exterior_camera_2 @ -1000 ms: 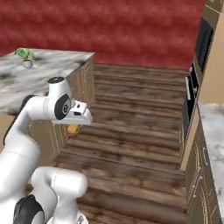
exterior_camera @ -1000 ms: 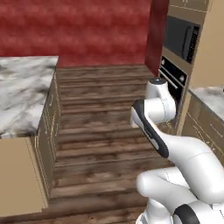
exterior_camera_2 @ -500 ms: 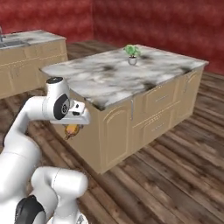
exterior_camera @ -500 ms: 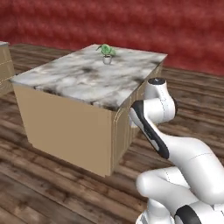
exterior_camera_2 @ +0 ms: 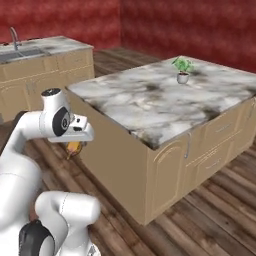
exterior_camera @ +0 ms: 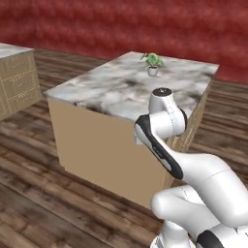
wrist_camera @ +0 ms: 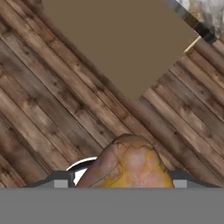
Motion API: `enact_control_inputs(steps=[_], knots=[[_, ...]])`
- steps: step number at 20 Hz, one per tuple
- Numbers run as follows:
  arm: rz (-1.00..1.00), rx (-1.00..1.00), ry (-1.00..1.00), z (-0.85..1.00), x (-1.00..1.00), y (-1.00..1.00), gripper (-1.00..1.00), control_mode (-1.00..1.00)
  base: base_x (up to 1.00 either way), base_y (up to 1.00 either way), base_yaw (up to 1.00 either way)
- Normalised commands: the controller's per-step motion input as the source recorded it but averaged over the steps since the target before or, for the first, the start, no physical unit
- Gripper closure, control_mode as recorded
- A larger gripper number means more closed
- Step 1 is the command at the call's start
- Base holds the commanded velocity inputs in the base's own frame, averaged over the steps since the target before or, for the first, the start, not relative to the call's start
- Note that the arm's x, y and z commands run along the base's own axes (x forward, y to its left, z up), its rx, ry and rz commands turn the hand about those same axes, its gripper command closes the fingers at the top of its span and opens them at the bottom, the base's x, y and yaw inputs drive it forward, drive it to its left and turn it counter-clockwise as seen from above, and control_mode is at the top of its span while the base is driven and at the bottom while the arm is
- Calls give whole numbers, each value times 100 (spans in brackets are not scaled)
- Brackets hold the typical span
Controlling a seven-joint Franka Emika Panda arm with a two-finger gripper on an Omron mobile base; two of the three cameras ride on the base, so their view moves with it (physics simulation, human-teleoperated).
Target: Take the chicken drumsticks from the pan and place one on each plate on the dining counter.
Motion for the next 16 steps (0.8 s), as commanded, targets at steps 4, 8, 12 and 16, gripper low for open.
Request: enact_control_inputs(steps=[4,8,12,16], knots=[[0,0,0,0,0,0,100,100,72,100,0],[0,0,0,0,0,0,100,100,60,100,0],[0,0,0,0,0,0,100,100,58,100,0],[0,0,0,0,0,0,100,100,54,100,-1]])
